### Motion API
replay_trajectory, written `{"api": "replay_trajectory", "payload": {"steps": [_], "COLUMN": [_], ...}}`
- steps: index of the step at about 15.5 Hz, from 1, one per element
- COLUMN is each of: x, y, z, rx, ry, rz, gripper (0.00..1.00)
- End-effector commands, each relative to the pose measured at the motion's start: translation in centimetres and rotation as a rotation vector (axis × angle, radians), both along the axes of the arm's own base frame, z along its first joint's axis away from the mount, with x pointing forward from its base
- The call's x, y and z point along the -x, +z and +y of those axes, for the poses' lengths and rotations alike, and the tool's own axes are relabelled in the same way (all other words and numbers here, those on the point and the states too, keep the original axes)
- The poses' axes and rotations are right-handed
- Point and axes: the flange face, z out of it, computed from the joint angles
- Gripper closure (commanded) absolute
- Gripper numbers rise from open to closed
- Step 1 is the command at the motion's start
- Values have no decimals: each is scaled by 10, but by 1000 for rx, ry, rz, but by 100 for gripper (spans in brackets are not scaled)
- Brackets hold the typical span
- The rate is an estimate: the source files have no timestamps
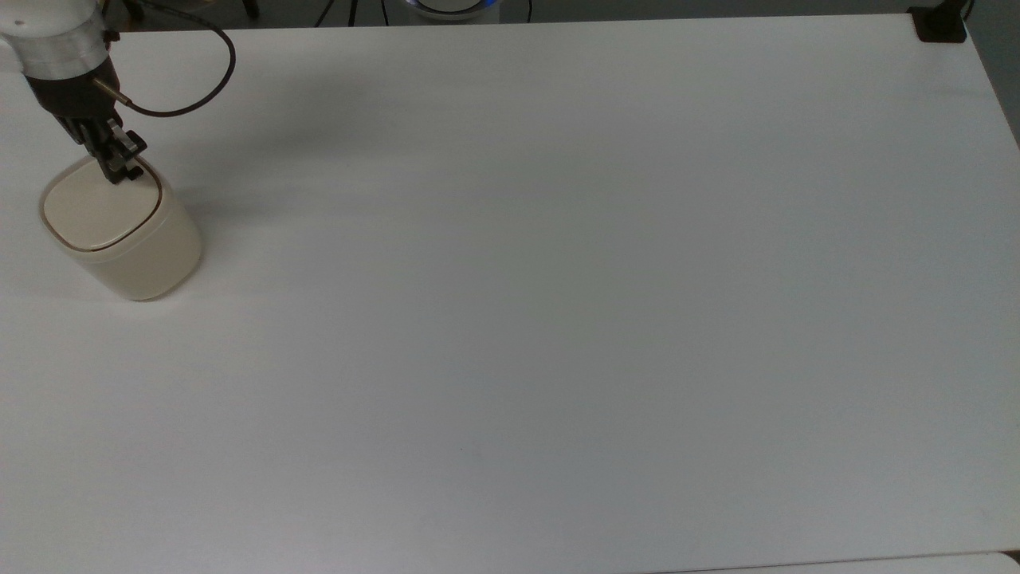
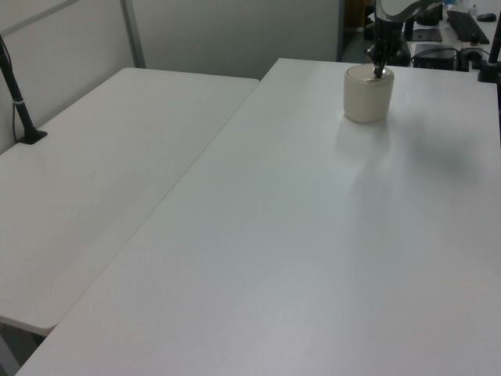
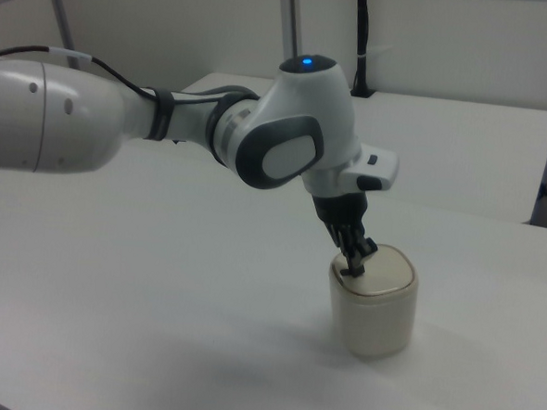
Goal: Open the trash bin
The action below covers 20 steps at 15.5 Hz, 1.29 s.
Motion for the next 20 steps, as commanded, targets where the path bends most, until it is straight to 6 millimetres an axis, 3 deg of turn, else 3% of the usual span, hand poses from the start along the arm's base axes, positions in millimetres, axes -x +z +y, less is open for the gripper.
{"api": "replay_trajectory", "payload": {"steps": [1,4,6,7,9,10,11,14,17,20], "x": [4,1,0,-1,5,9,15,32,36,36], "y": [57,97,117,123,134,137,142,155,155,155], "z": [39,92,141,168,215,239,261,302,317,317], "rx": [-47,-99,-122,-132,-149,-160,-167,-172,-172,-125], "ry": [54,133,220,269,355,398,439,557,607,604], "rz": [-31,-2,14,31,64,96,124,169,194,209], "gripper": [98,97,86,76,45,19,0,0,0,0]}}
